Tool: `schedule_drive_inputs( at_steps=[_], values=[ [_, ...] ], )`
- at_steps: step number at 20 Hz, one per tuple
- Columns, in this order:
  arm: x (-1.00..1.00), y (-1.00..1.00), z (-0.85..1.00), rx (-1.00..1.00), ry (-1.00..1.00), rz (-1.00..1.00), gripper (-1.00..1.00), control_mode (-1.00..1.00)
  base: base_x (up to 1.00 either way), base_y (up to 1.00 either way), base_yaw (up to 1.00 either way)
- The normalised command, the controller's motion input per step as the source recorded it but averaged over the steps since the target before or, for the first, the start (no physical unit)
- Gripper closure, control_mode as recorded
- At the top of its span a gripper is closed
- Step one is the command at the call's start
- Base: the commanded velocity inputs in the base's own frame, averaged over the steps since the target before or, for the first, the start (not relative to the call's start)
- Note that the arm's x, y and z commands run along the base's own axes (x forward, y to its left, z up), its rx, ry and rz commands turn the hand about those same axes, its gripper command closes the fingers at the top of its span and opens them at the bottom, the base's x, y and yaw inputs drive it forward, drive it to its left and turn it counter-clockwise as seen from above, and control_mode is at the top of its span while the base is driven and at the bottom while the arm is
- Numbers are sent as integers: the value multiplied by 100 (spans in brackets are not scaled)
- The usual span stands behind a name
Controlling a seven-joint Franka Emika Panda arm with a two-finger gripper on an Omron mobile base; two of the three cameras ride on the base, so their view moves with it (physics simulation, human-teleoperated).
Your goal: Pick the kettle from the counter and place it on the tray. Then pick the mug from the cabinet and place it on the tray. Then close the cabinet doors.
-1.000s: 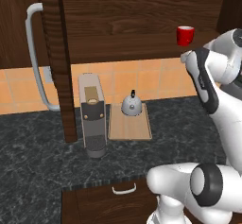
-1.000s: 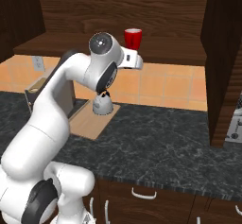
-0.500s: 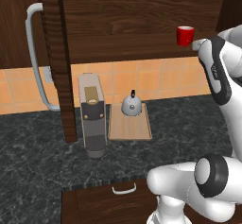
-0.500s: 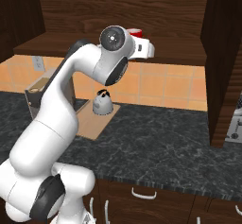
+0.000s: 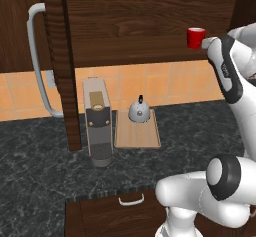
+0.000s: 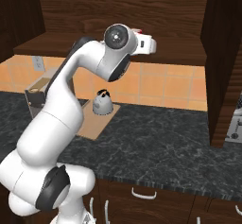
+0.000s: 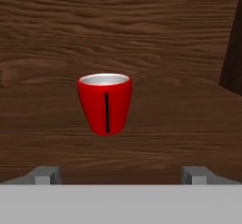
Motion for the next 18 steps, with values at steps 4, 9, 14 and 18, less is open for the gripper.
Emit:
schedule_drive_inputs(
  at_steps=[4, 9, 14, 18],
  values=[
    [33, 0, 19, 0, 4, 0, -100, -100, 0, 0, 0],
    [31, 4, 1, 0, 3, 0, -100, -100, 0, 0, 0],
    [32, 7, 0, 0, 1, 0, -100, -100, 0, 0, 0],
    [30, 6, -6, 0, 2, 0, -100, -100, 0, 0, 0]
  ],
)
